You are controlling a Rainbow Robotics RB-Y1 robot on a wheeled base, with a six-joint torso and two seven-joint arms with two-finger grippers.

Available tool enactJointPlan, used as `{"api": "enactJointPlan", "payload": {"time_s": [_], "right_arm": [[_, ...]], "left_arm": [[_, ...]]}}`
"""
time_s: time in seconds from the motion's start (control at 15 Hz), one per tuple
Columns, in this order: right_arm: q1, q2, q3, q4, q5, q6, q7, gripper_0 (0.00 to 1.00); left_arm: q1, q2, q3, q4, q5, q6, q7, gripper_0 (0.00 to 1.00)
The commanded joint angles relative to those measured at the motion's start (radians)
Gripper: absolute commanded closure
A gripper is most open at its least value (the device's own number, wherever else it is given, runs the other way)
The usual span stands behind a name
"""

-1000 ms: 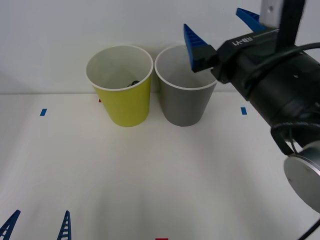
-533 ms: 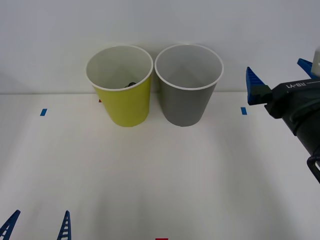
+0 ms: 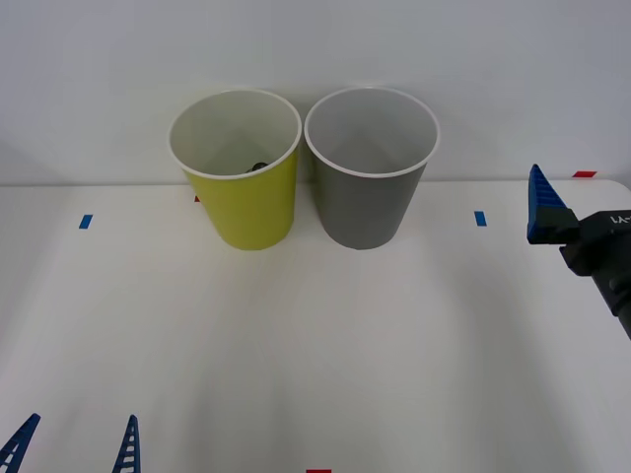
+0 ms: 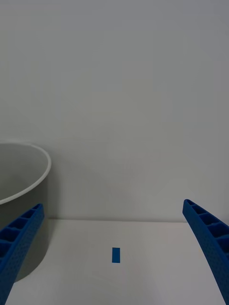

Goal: Put cans in the gray bin and PET bottles in the light green bin.

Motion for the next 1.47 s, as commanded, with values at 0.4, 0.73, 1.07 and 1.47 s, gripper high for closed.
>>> {"api": "enactJointPlan", "payload": {"time_s": [0.4, 0.73, 1.07, 1.47], "right_arm": [[0.140, 0.082, 0.020, 0.395, -0.001, -0.757, 0.021, 0.00], [0.191, 0.065, 0.031, 0.671, 0.021, -1.156, 0.051, 0.00], [0.367, 0.036, 0.033, 0.673, 0.015, -1.246, 0.116, 0.00], [0.564, 0.010, 0.091, 0.673, -0.056, -1.315, 0.169, 0.00]], "left_arm": [[0.000, 0.000, 0.000, 0.000, 0.000, 0.000, 0.000, 0.00], [0.000, 0.000, 0.000, 0.000, 0.000, 0.000, 0.000, 0.00], [0.000, 0.000, 0.000, 0.000, 0.000, 0.000, 0.000, 0.00], [0.000, 0.000, 0.000, 0.000, 0.000, 0.000, 0.000, 0.00]]}}
